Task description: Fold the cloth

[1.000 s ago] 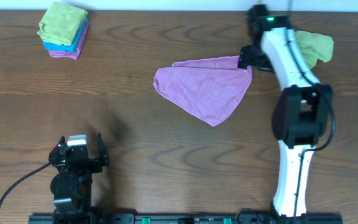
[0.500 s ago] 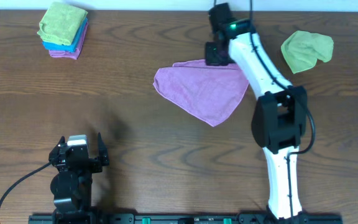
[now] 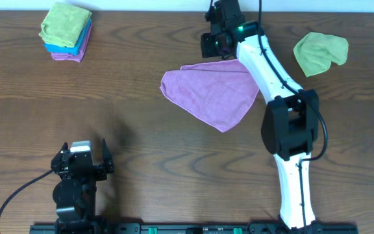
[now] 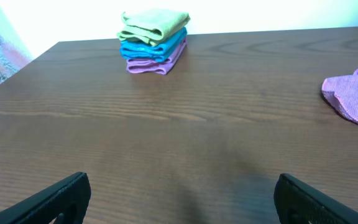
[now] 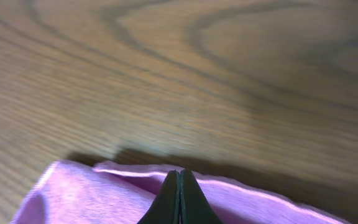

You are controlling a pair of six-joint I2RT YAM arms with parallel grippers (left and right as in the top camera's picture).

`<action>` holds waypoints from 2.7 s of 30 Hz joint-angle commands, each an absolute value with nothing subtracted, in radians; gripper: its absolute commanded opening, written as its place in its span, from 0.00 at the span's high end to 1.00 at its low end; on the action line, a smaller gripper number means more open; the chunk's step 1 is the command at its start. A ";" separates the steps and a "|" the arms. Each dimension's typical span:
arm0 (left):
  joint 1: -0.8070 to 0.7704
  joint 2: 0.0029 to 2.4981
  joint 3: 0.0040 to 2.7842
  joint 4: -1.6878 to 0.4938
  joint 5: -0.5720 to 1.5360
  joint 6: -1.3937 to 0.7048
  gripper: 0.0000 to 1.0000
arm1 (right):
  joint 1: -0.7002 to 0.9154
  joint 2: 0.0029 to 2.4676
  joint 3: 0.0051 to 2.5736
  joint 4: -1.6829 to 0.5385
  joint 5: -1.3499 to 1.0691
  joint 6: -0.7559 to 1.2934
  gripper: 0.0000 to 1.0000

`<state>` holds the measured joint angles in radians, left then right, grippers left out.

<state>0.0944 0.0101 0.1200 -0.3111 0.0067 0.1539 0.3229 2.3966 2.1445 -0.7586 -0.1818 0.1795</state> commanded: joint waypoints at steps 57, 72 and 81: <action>0.089 0.004 0.097 -0.321 -0.007 0.149 0.05 | 0.769 2.575 2.156 -1.196 -0.281 -0.169 0.99; 0.089 0.004 0.097 -0.321 -0.007 0.149 0.05 | 0.882 2.473 2.159 -1.236 -0.189 -0.150 0.98; 0.089 0.004 0.097 -0.321 -0.007 0.149 0.05 | 0.719 2.170 2.160 -1.189 -0.060 -0.097 0.99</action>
<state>0.0944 0.0101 0.1200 -0.3111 0.0067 0.1539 0.7635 2.2894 2.1544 -1.1648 -0.0860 -0.1249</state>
